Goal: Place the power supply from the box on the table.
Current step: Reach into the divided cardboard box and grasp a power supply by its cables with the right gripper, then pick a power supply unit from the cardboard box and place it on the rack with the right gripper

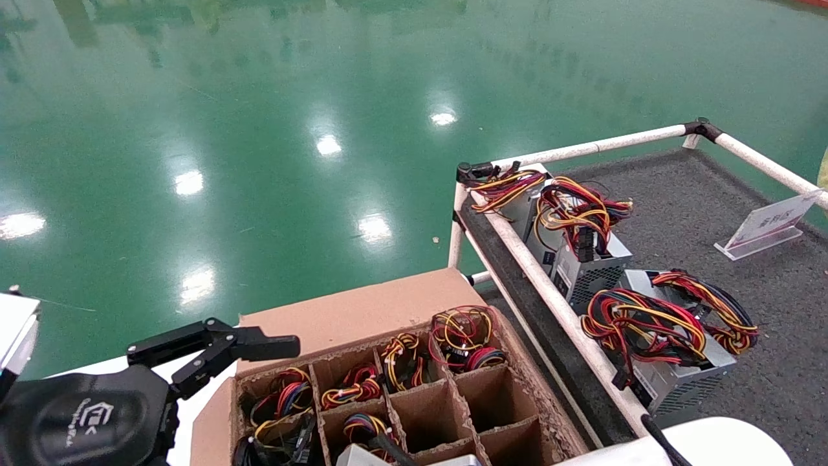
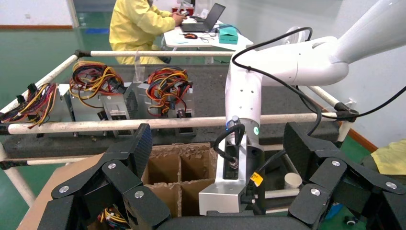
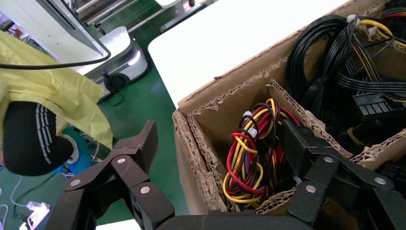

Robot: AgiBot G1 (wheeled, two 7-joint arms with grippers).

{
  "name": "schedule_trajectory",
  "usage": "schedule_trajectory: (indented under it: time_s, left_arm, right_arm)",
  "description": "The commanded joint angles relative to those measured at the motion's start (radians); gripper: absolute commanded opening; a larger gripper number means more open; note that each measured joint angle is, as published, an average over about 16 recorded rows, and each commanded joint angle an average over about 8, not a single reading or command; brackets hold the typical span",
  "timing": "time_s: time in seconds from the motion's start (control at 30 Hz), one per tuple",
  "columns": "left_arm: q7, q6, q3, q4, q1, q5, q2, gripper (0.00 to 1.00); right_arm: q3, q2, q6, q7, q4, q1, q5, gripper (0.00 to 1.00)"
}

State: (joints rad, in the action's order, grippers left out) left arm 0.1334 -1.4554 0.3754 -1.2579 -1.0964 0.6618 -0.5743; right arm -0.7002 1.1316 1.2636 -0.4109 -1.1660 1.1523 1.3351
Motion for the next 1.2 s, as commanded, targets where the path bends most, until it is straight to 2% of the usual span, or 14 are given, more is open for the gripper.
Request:
schedule_trajectory:
  time_s: [0.03, 0.9, 1.2]
  left_arm:
    - [0.000, 0.000, 0.000, 0.000, 0.000, 0.000, 0.000, 1.00]
    - [0.000, 0.000, 0.000, 0.000, 0.000, 0.000, 0.000, 1.00]
    - [0.000, 0.000, 0.000, 0.000, 0.000, 0.000, 0.000, 1.00]
  right_arm:
    - [-0.002, 0.005, -0.001, -0.002, 0.008, 0.000, 0.001, 0.00]
    - [0.025, 0.001, -0.021, -0.012, 0.068, -0.036, -0.051, 0.00]
    - [0.060, 0.003, -0.026, -0.047, 0.092, -0.059, -0.128, 0.00]
